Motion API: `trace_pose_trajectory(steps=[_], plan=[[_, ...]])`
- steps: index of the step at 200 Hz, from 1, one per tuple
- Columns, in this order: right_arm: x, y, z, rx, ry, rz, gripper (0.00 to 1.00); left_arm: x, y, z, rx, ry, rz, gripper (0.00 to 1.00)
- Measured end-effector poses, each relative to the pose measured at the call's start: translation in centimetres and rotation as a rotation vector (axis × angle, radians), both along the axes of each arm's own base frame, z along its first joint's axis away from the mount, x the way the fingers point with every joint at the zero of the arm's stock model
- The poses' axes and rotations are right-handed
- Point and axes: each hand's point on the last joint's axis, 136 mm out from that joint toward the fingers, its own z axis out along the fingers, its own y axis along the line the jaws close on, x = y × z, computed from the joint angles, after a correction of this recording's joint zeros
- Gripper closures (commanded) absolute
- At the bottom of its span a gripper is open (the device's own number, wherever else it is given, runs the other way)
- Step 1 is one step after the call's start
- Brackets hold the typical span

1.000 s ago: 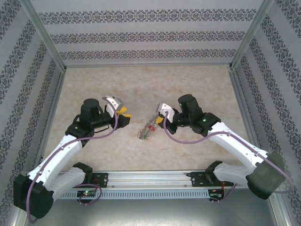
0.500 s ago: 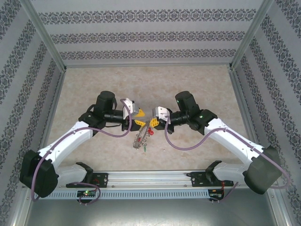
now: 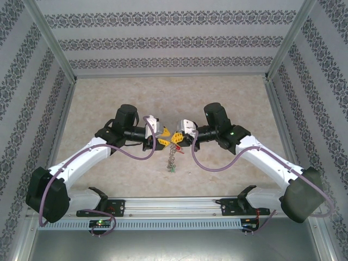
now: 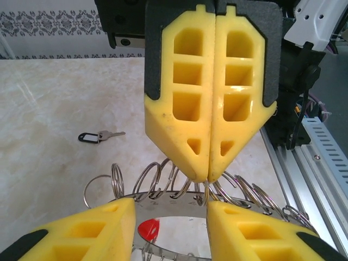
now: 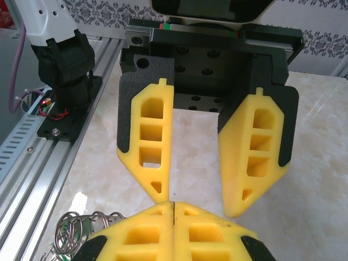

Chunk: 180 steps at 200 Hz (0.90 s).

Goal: Put the keys on the keyring

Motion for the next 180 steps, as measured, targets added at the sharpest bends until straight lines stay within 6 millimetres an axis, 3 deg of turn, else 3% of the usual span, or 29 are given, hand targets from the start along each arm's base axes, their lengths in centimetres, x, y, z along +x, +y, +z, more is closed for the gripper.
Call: trace_pose_trajectory(steps=[180], plan=[[-0.15, 0.24, -0.09, 0.031, 0.05, -0.004, 1.0, -0.89, 0.05, 0.26, 0.034, 0.042, -0.079, 0.75]])
